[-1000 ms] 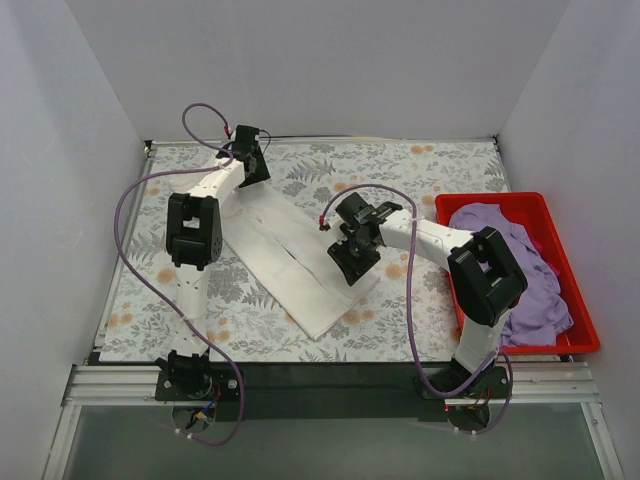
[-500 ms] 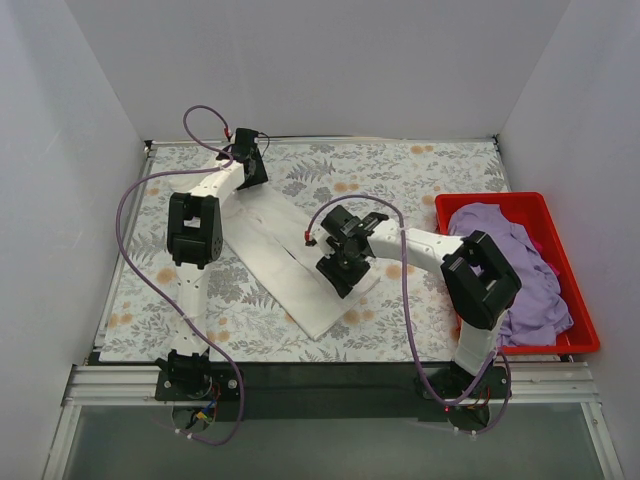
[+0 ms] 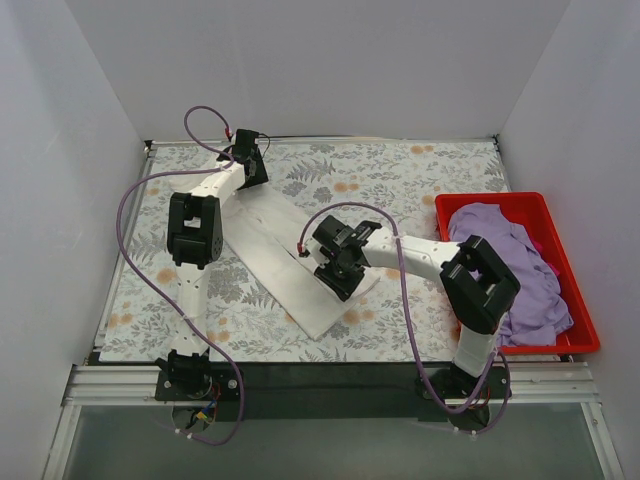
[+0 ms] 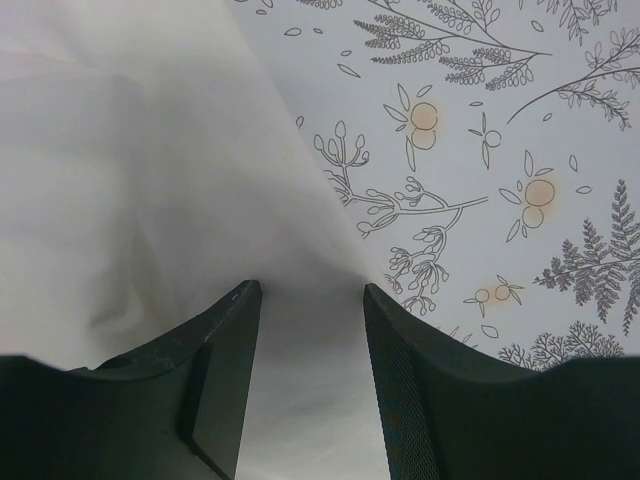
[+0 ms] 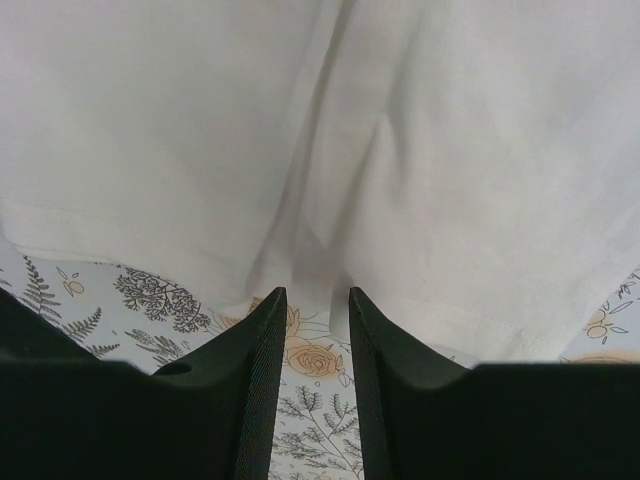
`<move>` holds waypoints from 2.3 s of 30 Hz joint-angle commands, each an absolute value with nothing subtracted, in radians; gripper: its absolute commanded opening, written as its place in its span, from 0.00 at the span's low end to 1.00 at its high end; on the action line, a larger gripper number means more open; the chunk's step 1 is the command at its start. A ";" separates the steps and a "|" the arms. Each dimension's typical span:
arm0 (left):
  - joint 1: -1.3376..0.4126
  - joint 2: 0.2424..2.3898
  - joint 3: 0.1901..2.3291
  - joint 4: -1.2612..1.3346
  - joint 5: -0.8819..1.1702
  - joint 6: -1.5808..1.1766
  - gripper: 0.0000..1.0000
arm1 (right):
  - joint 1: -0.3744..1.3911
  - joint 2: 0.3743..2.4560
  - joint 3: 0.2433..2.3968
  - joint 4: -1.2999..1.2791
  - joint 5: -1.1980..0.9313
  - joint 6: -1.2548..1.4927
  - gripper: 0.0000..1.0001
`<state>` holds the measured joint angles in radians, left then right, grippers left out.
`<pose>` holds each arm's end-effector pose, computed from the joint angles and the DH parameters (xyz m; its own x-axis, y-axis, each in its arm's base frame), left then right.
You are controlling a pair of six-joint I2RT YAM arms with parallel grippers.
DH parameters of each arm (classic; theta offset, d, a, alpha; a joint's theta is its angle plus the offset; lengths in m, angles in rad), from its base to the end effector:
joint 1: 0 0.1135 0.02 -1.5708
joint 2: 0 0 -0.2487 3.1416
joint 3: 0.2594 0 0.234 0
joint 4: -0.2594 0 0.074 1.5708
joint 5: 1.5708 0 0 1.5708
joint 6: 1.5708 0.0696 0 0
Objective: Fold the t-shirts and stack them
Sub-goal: Fold the tshirt
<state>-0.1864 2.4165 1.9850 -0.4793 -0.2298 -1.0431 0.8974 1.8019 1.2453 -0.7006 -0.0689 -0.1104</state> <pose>0.5175 -0.0815 0.1264 -0.4283 -0.7753 -0.4642 -0.6489 0.6213 -0.4391 0.2114 0.2726 0.1506 -0.5022 -0.8058 -0.3138 -0.8536 0.5200 0.0311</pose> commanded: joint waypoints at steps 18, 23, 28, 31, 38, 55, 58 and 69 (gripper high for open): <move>-0.187 2.401 1.948 -0.486 -0.235 -1.037 0.44 | 0.966 1.782 1.218 -0.689 0.008 -0.133 0.28; -0.187 2.402 1.947 -0.486 -0.233 -1.037 0.44 | 0.971 1.799 1.212 -0.683 -0.021 -0.135 0.28; -0.187 2.405 1.942 -0.486 -0.233 -1.037 0.44 | 0.974 1.816 1.195 -0.675 -0.023 -0.137 0.28; -0.187 2.407 1.942 -0.486 -0.235 -1.035 0.44 | 0.977 1.816 1.190 -0.669 -0.020 -0.137 0.28; -0.187 2.408 1.941 -0.485 -0.229 -1.035 0.44 | 0.982 1.809 1.187 -0.667 -0.005 -0.132 0.10; -0.187 2.416 1.934 -0.479 -0.239 -1.032 0.44 | 0.989 1.733 1.186 -0.726 -0.083 -0.163 0.01; -0.187 2.419 1.936 -0.479 -0.244 -1.026 0.44 | 0.994 1.733 1.180 -0.736 -0.118 -0.167 0.01; -0.187 2.434 1.948 -0.474 -0.275 -0.968 0.44 | 1.000 1.735 1.100 -0.752 -0.092 -0.164 0.01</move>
<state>-0.1917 2.4142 1.9694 -0.4484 -0.2459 -1.0065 0.9905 1.7638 1.1210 -0.6960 -0.0906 -0.1619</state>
